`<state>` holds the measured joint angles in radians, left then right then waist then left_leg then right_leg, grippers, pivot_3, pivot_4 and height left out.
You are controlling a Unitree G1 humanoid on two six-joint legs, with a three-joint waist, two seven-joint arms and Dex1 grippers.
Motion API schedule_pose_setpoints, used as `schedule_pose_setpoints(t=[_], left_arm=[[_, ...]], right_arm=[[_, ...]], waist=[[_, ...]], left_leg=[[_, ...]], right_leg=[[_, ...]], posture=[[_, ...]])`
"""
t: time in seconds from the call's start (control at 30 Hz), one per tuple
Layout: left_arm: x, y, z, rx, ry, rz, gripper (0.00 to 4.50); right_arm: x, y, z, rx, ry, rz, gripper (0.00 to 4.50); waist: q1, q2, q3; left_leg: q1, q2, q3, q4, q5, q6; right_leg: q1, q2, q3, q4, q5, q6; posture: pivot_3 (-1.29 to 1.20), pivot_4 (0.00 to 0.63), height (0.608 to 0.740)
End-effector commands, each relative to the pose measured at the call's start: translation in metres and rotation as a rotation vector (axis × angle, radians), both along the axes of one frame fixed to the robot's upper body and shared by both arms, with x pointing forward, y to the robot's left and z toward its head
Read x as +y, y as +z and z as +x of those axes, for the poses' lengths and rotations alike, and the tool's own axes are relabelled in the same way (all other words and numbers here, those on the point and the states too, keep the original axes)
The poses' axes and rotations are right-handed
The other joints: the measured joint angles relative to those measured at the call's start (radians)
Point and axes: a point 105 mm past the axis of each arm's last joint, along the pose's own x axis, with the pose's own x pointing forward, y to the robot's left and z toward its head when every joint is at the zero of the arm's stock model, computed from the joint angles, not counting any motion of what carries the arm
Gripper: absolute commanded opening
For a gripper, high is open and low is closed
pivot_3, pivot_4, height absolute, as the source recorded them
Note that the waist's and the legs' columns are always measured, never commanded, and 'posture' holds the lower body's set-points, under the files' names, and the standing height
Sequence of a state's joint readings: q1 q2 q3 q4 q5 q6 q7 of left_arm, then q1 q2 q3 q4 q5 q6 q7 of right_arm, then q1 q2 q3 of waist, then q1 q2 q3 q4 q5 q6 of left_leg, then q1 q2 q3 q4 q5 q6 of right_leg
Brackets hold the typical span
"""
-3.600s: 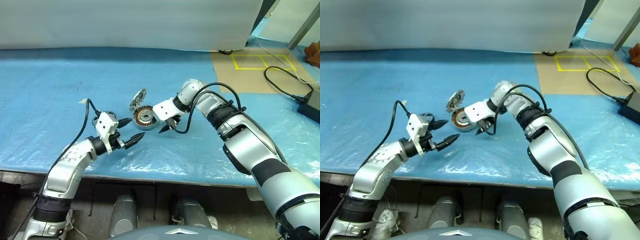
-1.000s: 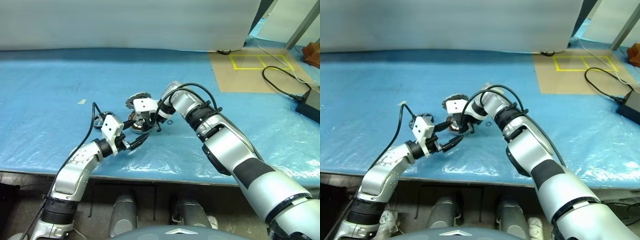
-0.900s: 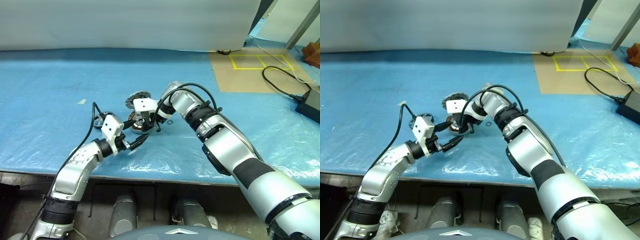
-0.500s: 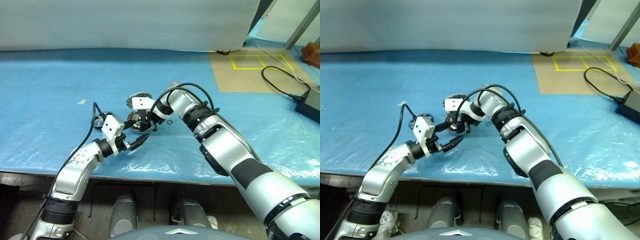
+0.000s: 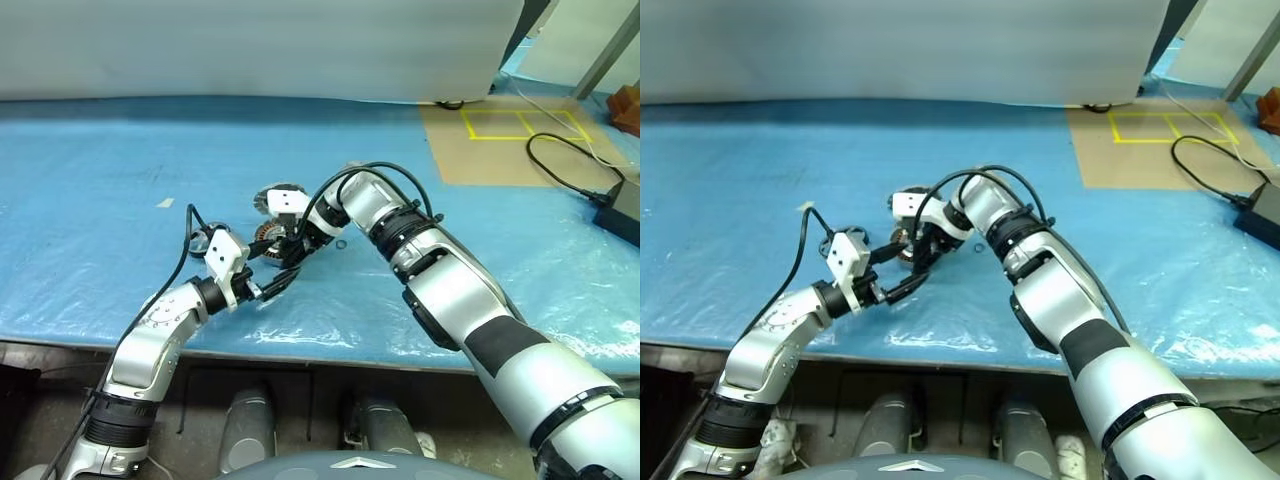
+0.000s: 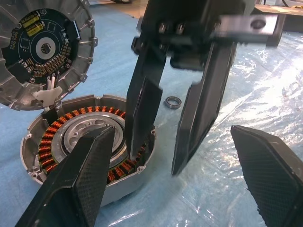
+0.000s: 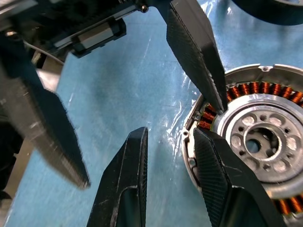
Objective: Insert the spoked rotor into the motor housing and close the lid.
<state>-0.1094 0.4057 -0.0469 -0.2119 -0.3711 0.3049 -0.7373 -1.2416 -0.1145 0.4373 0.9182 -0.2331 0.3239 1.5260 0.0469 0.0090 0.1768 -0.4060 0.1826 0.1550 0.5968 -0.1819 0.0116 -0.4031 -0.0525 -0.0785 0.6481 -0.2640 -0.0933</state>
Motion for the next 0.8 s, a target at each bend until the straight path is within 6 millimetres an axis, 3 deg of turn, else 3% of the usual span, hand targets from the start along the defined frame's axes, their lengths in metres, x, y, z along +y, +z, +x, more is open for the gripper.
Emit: schedule_pose_setpoints(t=[0.03,0.2,0.3,0.43,0.57,0.8], left_arm=[[0.003,0.010,-0.003,-0.033,-0.015,-0.005,4.13],[0.006,0.012,-0.003,-0.038,-0.018,0.005,4.13],[0.010,0.015,-0.002,-0.045,-0.011,0.009,4.13],[0.017,0.017,0.000,-0.056,-0.012,0.041,4.13],[0.031,0.021,0.001,-0.060,-0.017,0.073,4.13],[0.053,0.036,0.009,-0.077,-0.001,0.108,4.13]], right_arm=[[-0.004,0.028,-0.009,0.040,0.035,0.118,1.59],[-0.023,0.056,-0.004,-0.069,-0.007,0.270,1.59],[-0.044,0.057,0.006,-0.193,-0.098,0.344,1.59],[-0.071,0.036,0.021,-0.246,-0.345,0.437,1.59],[-0.083,0.017,0.022,-0.242,-0.495,0.516,1.59],[-0.085,-0.008,0.008,-0.176,-0.615,0.573,1.59]], waist=[[0.000,0.000,0.000],[0.001,0.000,0.000],[0.003,-0.001,0.000],[0.006,-0.001,0.000],[0.001,-0.001,0.000],[0.000,-0.001,0.000]], left_leg=[[0.000,0.000,0.000,0.000,0.000,0.000],[0.000,0.000,0.000,0.000,0.000,0.000],[0.001,0.000,0.000,0.000,0.000,0.000],[0.001,-0.001,0.000,-0.001,0.000,0.000],[0.001,-0.001,0.000,-0.001,0.000,0.000],[0.002,-0.002,0.000,-0.002,0.000,0.000]], right_leg=[[0.000,0.000,0.000,0.000,0.000,0.000],[0.000,0.000,0.000,0.000,0.000,0.000],[0.001,0.000,0.000,-0.001,0.000,0.000],[0.002,0.000,0.000,-0.001,0.000,0.000],[0.001,0.000,0.000,-0.002,0.000,0.001],[0.002,0.000,0.001,-0.003,0.000,0.001]], posture=[[0.00,0.150,0.740],[0.00,0.150,0.740],[0.00,0.150,0.740],[0.00,0.150,0.740],[0.00,0.150,0.740],[0.00,0.150,0.740]])
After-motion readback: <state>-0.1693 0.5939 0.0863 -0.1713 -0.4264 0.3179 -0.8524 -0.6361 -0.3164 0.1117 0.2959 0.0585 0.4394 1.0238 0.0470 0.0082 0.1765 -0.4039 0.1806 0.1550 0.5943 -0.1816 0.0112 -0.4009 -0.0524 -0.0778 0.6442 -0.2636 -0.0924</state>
